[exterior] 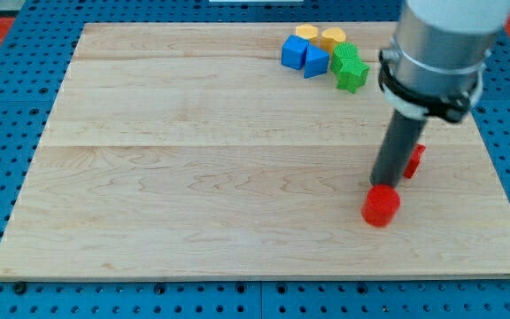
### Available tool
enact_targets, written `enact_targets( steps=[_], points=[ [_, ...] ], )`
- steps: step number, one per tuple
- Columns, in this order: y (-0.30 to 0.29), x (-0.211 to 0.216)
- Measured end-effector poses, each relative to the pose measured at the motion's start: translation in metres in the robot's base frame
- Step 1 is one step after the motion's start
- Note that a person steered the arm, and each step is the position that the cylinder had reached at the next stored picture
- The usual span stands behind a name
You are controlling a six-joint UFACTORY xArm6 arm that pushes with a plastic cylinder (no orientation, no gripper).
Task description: Move the red circle and red star towards bottom right
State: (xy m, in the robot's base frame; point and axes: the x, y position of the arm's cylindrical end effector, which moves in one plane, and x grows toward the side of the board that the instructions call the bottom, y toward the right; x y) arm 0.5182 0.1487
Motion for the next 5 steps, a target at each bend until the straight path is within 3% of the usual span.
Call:
enact_targets(
  steps=[1,3,4,5],
  points=[
    [-0.026,-0.029],
    [0.002,-0.091],
    [0.039,-0.073],
    [0.040,-0.022]
  ],
)
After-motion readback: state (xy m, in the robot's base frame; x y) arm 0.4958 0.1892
